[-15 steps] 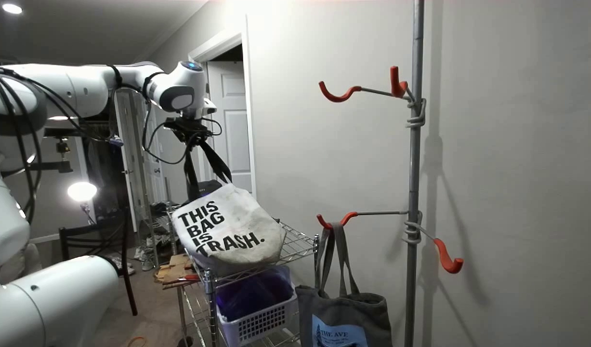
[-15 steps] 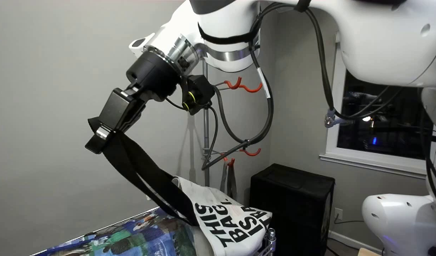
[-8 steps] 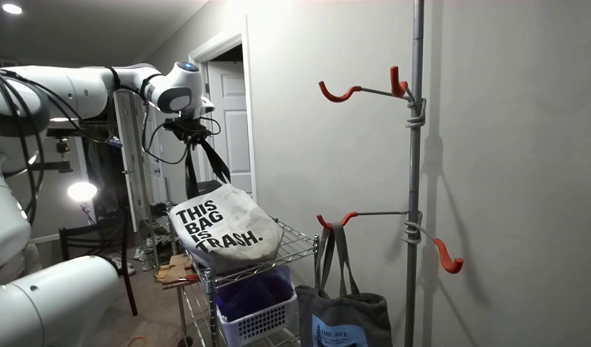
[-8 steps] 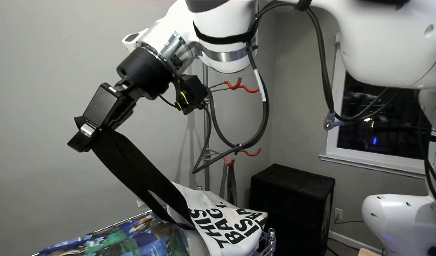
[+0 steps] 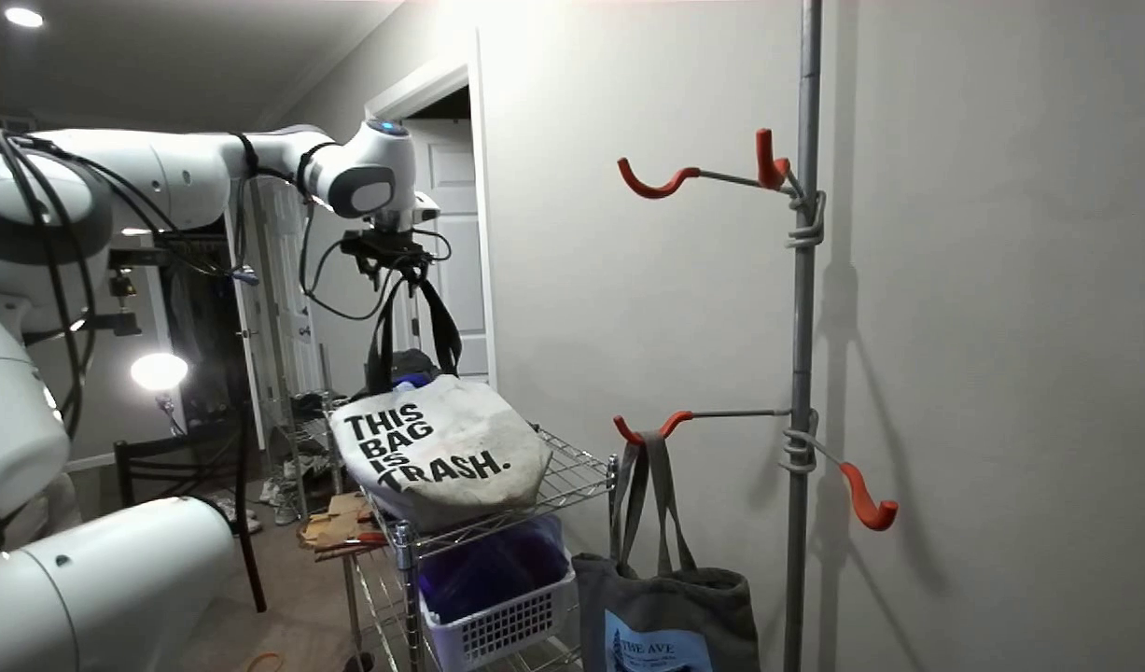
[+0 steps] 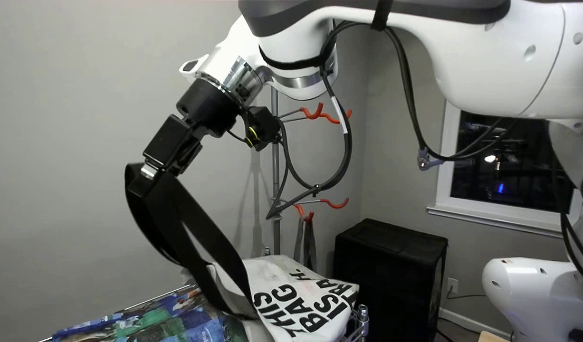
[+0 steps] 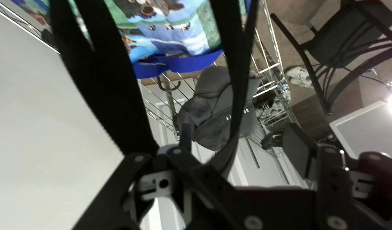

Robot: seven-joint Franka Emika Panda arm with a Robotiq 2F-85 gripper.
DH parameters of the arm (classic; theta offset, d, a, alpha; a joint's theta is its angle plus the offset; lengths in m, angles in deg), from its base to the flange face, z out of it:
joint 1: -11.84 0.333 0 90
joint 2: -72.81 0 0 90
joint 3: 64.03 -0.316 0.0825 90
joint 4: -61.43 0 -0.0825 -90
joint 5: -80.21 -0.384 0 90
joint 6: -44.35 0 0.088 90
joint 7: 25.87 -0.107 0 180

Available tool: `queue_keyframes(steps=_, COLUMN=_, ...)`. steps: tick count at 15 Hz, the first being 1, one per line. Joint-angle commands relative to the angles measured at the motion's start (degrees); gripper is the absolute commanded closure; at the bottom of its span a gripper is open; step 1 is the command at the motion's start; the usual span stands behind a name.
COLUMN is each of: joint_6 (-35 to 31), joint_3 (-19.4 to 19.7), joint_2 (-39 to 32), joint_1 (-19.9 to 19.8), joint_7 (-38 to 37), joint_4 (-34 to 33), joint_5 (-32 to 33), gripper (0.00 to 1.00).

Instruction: Take the bags off of the coat rack

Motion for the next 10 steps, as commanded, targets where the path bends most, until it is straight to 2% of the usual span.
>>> queue_keyframes(steps=1, joint_6=5.56, joint_3=2.15, joint_2=-0.1, joint_1=-1.77, joint_7=1.04, joint_4=-0.28, joint_5=6.36, gripper=0.01)
queue_keyframes(steps=5, joint_6=8.15, joint_3=5.33, joint_2=-0.85, joint_1=-2.25, joint_7=3.44, joint_4=1.11, joint_5=13.09, gripper=0.0)
queue_keyframes(steps=10, joint_6=5.91, joint_3=10.71, joint_2=-2.04, joint_1=-1.72, joint_7=3.94, joint_4=3.9, joint_5=19.35, gripper=0.0)
